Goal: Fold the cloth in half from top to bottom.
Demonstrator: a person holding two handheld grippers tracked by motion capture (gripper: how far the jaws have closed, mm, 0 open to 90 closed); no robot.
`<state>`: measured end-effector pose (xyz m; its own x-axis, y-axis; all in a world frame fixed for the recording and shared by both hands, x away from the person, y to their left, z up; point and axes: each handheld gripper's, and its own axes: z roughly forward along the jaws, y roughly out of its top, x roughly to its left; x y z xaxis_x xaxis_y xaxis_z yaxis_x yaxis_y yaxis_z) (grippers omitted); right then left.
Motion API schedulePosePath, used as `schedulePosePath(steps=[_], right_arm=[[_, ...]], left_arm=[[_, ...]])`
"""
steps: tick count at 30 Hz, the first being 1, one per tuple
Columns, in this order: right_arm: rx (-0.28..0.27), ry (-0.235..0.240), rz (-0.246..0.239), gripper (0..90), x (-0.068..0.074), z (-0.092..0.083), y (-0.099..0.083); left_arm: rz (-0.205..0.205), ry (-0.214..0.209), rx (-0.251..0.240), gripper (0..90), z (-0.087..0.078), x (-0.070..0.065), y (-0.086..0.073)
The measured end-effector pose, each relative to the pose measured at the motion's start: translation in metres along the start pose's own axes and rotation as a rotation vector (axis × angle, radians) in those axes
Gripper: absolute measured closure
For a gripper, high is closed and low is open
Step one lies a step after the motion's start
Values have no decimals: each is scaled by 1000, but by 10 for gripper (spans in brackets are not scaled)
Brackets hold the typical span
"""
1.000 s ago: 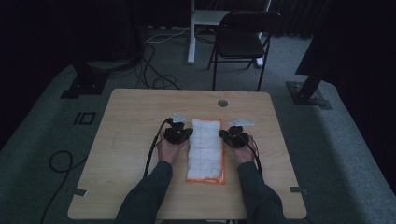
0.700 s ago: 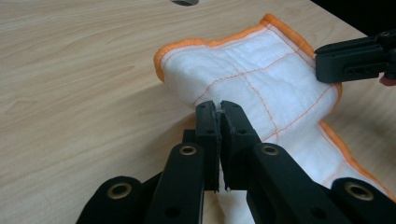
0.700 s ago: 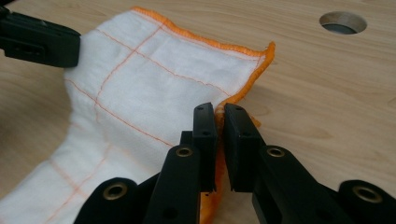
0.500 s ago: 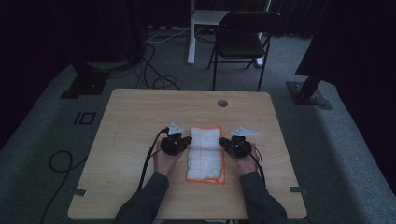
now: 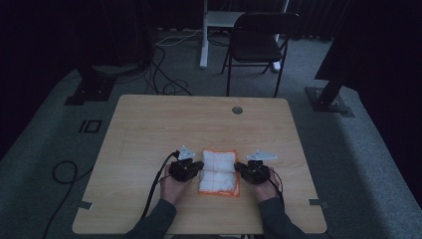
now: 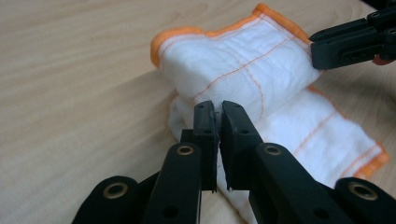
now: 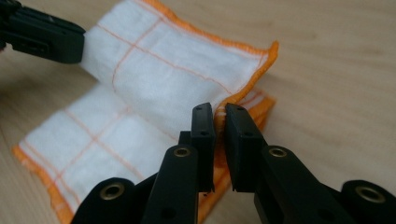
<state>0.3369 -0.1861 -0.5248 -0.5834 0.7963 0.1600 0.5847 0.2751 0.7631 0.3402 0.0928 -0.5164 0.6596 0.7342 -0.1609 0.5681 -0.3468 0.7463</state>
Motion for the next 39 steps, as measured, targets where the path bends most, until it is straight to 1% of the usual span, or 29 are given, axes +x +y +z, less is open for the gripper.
schedulePosePath(steps=[2, 4, 6, 7, 9, 11, 12, 15, 19, 21, 25, 28, 30, 32, 34, 35, 37, 39], right_arm=[[22, -2, 6, 818, 1, 2, -5], [36, 3, 13, 800, 1, 3, -8], [51, -4, 17, 755, 1, 3, -10], [52, -6, 21, 722, 1, 3, -11], [72, -15, 22, 653, 1, 4, -12], [69, -19, 29, 610, -1, 4, -13], [64, -18, 31, 595, -2, 3, -12], [37, -3, 36, 549, -5, -1, -7], [2, -8, 42, 543, -6, -5, 2], [-10, -19, 43, 549, -7, -6, 6], [-31, -38, 63, 556, -11, -5, 16], [-29, -51, 77, 556, -14, -2, 22], [-18, -78, 72, 555, -14, 1, 27], [-19, -77, 79, 556, -15, 4, 30], [-13, -89, 87, 559, -16, 10, 34], [-10, -91, 93, 559, -16, 12, 36], [-3, -96, 105, 559, -18, 18, 38], [10, -94, 119, 557, -19, 23, 39]], left_arm=[[8, 6, 16, 845, 2, -1, -3], [3, 14, 28, 834, 3, -1, -6], [-6, 16, 44, 825, 6, 0, -10], [-5, 19, 51, 818, 7, 0, -11], [-6, 24, 64, 791, 8, 1, -13], [-16, 24, 50, 743, 6, 2, -13], [-17, 16, 36, 718, 4, 3, -11], [-15, 11, 11, 646, -2, 4, -6], [-15, 19, -26, 594, -8, 7, 5], [-20, 23, -39, 588, -10, 9, 10], [-36, 34, -56, 584, -9, 14, 20], [-44, 39, -65, 583, -7, 17, 25], [-53, 36, -68, 581, -3, 19, 28], [-60, 36, -66, 581, 1, 20, 32], [-62, 38, -65, 580, 5, 19, 36], [-61, 43, -65, 575, 7, 19, 37], [-71, 56, -63, 570, 12, 20, 40], [-80, 65, -49, 566, 18, 21, 41]])
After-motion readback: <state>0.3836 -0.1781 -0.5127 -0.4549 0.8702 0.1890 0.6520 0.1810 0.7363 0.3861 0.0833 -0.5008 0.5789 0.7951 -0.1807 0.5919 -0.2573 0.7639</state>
